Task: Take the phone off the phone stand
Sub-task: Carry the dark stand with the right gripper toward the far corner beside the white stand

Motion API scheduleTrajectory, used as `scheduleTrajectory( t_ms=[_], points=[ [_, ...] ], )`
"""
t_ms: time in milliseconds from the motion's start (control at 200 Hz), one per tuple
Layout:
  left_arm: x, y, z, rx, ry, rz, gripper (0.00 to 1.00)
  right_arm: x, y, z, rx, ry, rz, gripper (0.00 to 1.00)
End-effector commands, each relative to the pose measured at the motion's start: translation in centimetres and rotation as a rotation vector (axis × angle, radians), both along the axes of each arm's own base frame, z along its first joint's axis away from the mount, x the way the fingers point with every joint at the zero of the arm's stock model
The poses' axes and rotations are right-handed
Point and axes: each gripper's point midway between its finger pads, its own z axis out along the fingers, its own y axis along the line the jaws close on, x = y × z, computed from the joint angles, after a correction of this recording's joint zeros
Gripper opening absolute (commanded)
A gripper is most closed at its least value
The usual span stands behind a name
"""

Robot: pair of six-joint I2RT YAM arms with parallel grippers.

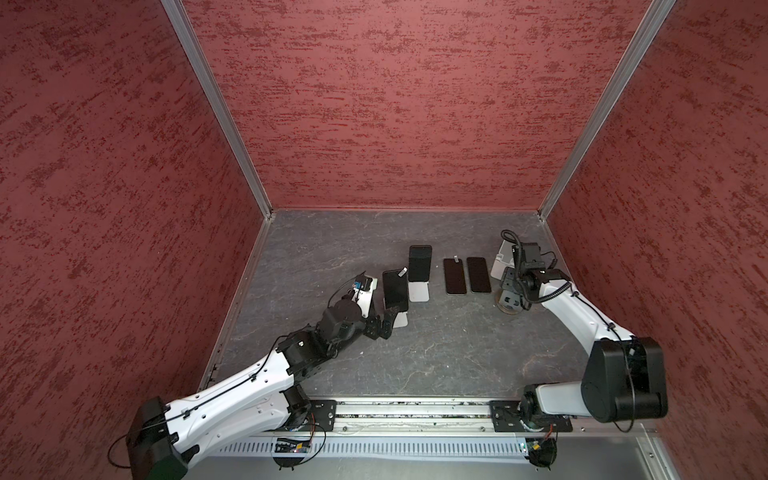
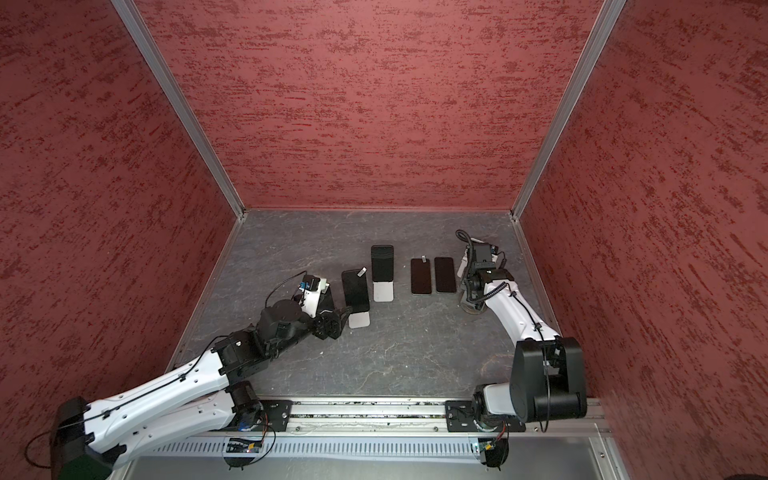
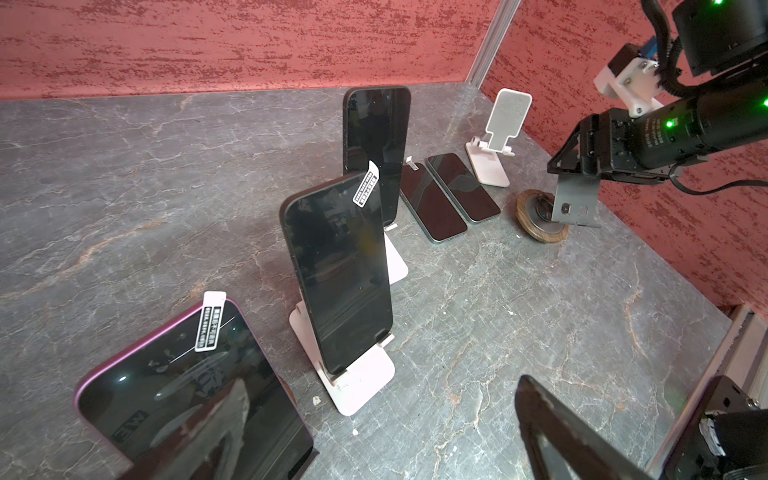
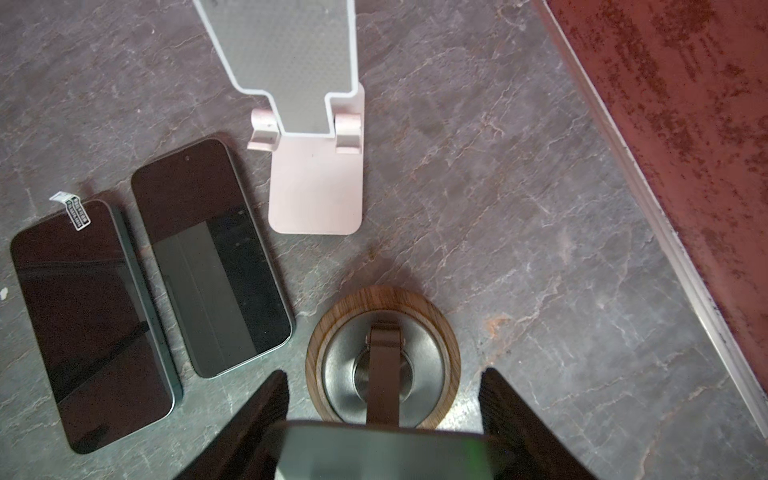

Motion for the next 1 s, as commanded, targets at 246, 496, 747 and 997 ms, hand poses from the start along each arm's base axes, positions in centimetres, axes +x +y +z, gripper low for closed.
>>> scheduleTrajectory(
  t_ms=[246, 496, 747, 997],
  points=[
    [0.5, 0.6, 0.5, -0.014, -0.032, 0.046, 0.99, 2.3, -2.3, 1.5, 0.042, -0.097, -0.03, 0.56],
    [0.5, 0.1, 0.9, -0.033, -0.024, 0.041, 0.99, 2.7, -3.4, 0.9, 0.055, -0.087, -0.049, 0.57],
    [1.3, 0.5, 0.7, -0.017, -0.029, 0.102, 0.99, 3.1, -3.8, -1.3, 0.078, -0.036, -0.055, 0.59],
    [1.4, 1.5, 1.0, -0.025, -0.025, 0.143, 0.99, 3.3, -4.0, -2.2, 0.087, -0.02, -0.058, 0.67]
  ],
)
